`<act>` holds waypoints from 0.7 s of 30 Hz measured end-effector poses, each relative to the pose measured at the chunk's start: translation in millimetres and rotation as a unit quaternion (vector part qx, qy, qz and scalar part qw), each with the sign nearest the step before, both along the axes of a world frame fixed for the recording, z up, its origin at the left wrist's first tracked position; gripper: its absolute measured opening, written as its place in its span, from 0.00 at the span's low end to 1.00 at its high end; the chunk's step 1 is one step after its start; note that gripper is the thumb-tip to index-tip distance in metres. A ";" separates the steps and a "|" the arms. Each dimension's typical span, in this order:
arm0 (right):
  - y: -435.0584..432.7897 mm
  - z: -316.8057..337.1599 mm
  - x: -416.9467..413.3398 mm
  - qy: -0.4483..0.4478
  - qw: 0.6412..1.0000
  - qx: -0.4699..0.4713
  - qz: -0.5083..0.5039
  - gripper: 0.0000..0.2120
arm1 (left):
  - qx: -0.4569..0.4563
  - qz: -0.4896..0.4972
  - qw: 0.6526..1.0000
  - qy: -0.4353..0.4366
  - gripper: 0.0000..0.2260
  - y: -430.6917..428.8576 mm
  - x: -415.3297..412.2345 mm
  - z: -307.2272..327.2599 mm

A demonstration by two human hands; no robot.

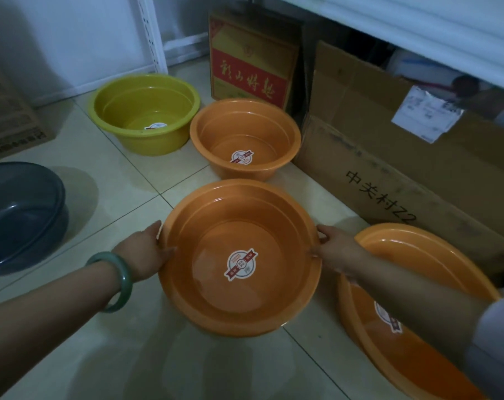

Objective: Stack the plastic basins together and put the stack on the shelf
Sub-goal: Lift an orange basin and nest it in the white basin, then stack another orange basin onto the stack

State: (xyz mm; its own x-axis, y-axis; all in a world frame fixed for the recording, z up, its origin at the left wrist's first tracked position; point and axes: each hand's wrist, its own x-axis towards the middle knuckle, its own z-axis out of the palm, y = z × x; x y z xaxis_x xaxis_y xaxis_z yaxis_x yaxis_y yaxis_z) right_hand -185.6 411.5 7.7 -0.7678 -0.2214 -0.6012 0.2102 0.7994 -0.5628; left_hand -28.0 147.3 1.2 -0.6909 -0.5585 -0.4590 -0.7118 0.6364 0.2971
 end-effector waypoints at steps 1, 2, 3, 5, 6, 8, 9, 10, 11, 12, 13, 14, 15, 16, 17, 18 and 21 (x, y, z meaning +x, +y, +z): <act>1.9 3.4 -0.5 0.013 1.000 -0.003 0.004 0.36 | -0.019 -0.011 1.000 -0.001 0.31 1.0 -1.6 4.2; 4.4 7.7 -0.7 0.028 1.000 -0.010 0.001 0.36 | -0.039 -0.026 0.999 0.006 0.31 2.4 -4.1 9.8; 7.8 11.6 -1.0 0.040 0.999 -0.021 -0.008 0.36 | -0.054 -0.044 0.997 0.020 0.29 4.8 -7.4 16.8; 17.8 19.2 -0.7 0.060 0.997 -0.044 -0.025 0.33 | -0.068 -0.086 0.992 0.056 0.27 11.8 -16.1 31.3; 24.5 22.7 0.1 0.066 0.996 -0.054 -0.031 0.32 | -0.067 -0.106 0.990 0.069 0.27 16.9 -21.3 38.1; 41.2 29.3 3.0 0.071 0.994 -0.074 -0.045 0.29 | -0.050 -0.145 0.984 0.085 0.24 30.0 -32.1 49.3; 51.3 32.3 4.6 0.074 0.992 -0.084 -0.056 0.28 | -0.035 -0.162 0.982 0.091 0.22 38.7 -37.8 54.0; 62.9 35.7 6.7 0.080 0.990 -0.095 -0.071 0.27 | -0.013 -0.176 0.980 0.098 0.21 49.1 -43.6 57.4; 76.0 38.1 9.0 0.084 0.987 -0.106 -0.090 0.26 | 0.015 -0.184 0.977 0.105 0.20 60.8 -49.8 60.0; 90.0 40.5 11.6 0.090 0.984 -0.115 -0.106 0.25 | 0.043 -0.191 0.974 0.112 0.19 74.0 -56.2 62.7; 104.8 41.5 13.9 0.098 0.981 -0.119 -0.117 0.25 | 0.067 -0.201 0.971 0.114 0.19 87.5 -62.4 64.3; 120.0 42.0 16.6 0.111 0.980 -0.113 -0.123 0.24 | 0.086 -0.213 0.967 0.110 0.18 101.9 -69.2 64.9; 135.4 41.3 18.7 0.122 0.979 -0.098 -0.129 0.23 | 0.103 -0.227 0.963 0.102 0.19 116.8 -75.8 64.3; 150.3 39.8 20.1 0.135 0.978 -0.078 -0.139 0.23 | 0.117 -0.240 0.959 0.092 0.20 131.3 -82.6 62.6; 164.6 37.5 20.6 0.145 0.975 -0.057 -0.156 0.22 | 0.128 -0.253 0.955 0.084 0.20 145.8 -89.2 60.0; 177.9 35.6 21.1 0.156 0.971 -0.039 -0.176 0.21 | 0.136 -0.263 0.952 0.079 0.21 159.6 -95.6 56.5; 215.1 27.7 22.2 0.165 0.957 -0.008 -0.239 0.16 | 0.154 -0.264 0.949 0.076 0.23 195.8 -110.9 46.3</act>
